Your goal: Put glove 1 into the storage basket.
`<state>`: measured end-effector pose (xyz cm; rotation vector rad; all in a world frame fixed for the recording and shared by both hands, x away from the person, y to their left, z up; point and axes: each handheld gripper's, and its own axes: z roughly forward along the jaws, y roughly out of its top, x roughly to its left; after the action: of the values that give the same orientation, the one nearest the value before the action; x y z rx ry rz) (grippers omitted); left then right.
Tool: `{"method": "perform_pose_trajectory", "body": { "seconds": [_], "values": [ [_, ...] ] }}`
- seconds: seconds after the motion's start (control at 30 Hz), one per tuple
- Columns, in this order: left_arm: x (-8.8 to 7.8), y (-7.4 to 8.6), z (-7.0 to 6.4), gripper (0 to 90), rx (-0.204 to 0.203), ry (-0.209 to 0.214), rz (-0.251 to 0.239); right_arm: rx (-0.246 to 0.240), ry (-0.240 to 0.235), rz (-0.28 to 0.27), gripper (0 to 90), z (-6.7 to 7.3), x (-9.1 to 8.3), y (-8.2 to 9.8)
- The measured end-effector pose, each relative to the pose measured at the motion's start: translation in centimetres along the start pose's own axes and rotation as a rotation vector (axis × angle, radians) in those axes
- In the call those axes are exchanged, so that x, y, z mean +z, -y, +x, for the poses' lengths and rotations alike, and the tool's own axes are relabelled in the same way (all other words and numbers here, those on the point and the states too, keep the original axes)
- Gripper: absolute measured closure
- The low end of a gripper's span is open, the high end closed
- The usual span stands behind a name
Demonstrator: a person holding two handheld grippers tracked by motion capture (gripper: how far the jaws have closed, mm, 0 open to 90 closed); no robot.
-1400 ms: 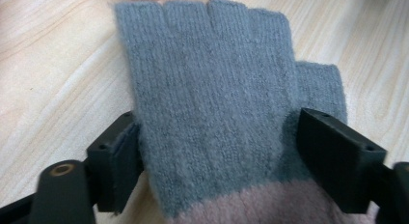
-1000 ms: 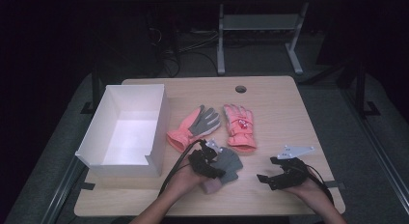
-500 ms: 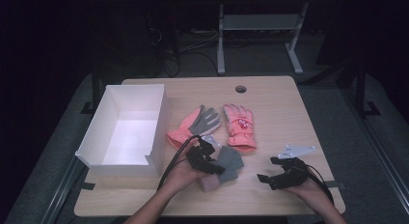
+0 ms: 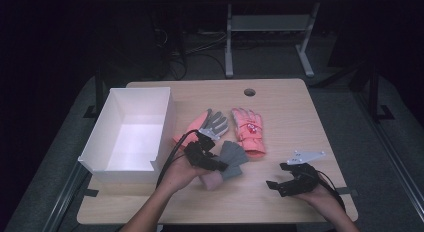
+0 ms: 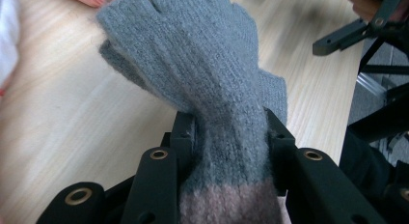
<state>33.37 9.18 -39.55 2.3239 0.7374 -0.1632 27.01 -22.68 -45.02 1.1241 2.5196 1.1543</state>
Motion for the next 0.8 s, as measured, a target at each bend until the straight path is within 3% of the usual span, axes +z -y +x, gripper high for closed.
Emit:
{"method": "perform_pose_trajectory", "body": {
  "seconds": [0.3,0.8],
  "values": [
    [-2.4,-1.2,0.0,65.1,-0.013,-0.04,-0.021,-0.007,0.003,-0.001,13.7,0.0,0.0,0.0],
    [-9.4,-2.4,1.6,64.7,0.0,-0.119,-0.082,-0.008,0.007,0.002,13.7,-0.1,0.0,0.0]
  ]
}}
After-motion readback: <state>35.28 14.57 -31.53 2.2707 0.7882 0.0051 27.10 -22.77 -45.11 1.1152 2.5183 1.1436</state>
